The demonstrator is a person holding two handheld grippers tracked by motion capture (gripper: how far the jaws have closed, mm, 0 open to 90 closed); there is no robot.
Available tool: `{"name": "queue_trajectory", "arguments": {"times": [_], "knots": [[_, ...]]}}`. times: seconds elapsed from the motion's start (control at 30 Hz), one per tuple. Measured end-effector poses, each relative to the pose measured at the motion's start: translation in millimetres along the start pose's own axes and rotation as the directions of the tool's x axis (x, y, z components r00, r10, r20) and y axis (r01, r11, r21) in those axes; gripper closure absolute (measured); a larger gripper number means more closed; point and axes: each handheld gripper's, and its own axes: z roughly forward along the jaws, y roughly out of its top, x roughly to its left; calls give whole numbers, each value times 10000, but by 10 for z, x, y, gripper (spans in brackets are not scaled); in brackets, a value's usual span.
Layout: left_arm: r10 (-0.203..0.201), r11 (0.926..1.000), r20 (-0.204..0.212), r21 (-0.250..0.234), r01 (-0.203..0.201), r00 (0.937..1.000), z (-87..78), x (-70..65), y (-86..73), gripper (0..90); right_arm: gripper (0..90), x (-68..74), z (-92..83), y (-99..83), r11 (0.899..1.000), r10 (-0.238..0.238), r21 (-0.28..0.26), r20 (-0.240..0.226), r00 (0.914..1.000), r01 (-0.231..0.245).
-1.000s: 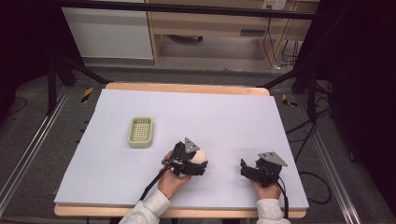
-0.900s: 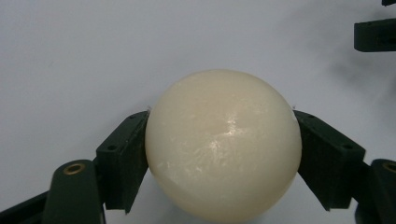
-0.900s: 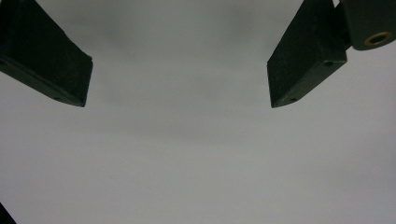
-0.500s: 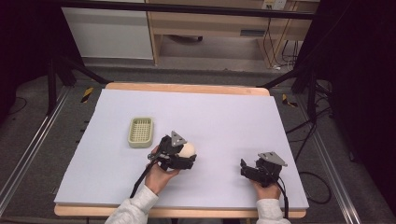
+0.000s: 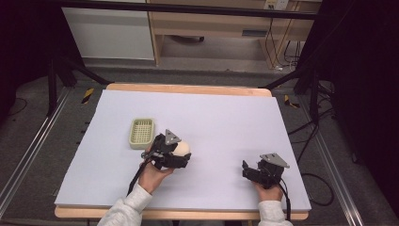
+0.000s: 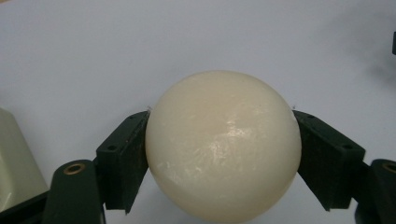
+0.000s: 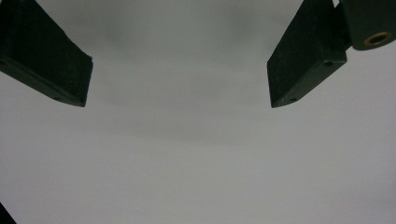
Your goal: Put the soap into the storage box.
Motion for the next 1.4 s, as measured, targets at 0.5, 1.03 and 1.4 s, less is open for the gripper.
{"name": "queue_trajectory", "arguments": {"times": [0.5,1.03,1.4], "knots": [[-259,9997,-457,-43,257,9986,-136,306,-48,241,75,2,2,0,10000,1,19,15,10000,-1],[-980,9951,-989,-195,966,9903,-240,689,-151,242,80,12,8,-1,9998,-199,16,110,9997,198],[-1353,9908,-1350,-241,1333,9816,-271,897,-168,242,80,17,12,2,9998,-182,93,88,9998,181]]}}
